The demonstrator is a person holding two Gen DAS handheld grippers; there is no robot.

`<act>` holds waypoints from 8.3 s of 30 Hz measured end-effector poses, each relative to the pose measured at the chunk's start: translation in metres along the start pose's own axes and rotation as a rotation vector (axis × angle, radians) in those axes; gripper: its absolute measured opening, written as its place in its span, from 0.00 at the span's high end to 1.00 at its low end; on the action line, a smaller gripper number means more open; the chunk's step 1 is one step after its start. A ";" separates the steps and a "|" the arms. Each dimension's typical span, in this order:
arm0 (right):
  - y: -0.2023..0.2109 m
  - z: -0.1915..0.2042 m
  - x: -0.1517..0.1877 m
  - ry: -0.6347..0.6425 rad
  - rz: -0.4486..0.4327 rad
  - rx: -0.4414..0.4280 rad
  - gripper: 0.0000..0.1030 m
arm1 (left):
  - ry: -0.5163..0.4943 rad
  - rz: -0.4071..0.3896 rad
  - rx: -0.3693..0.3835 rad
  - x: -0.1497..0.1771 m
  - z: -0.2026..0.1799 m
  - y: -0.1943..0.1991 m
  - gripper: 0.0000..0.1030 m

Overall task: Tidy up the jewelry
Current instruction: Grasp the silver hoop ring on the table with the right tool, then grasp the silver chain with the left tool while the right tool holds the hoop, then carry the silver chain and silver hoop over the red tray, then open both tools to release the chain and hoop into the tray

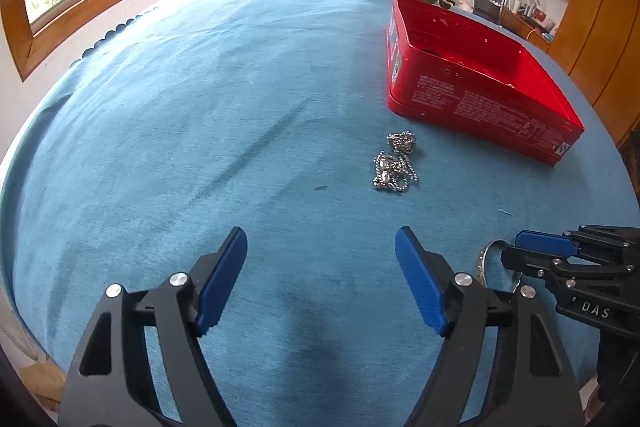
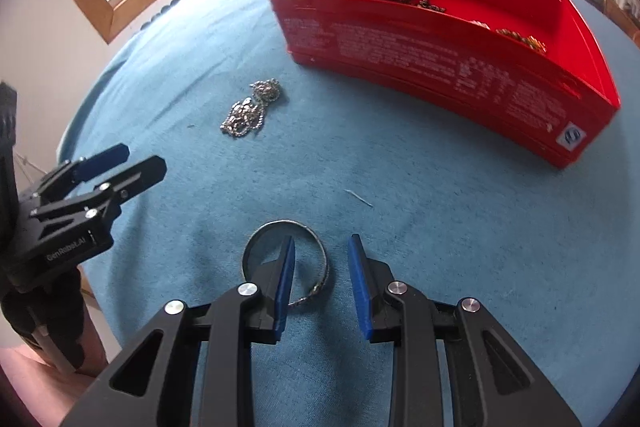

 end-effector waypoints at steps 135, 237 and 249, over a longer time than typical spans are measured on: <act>0.087 -0.098 0.007 -0.176 -0.166 0.056 0.97 | -0.154 0.138 0.106 -0.040 -0.056 -0.045 0.54; 0.086 -0.174 -0.125 -0.285 -0.280 0.114 0.52 | -0.193 -0.120 0.105 -0.201 -0.138 -0.049 0.55; 0.099 -0.153 -0.115 -0.252 -0.339 0.196 0.04 | -0.207 -0.206 0.093 -0.183 -0.135 -0.021 0.19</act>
Point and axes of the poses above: each gripper's, at about its wrist camera, not at the fingertips, and y roughly against the way its jaws point, z to its left, x to its underside, the point moved 4 cm from there along -y, roughly the way its jaws point
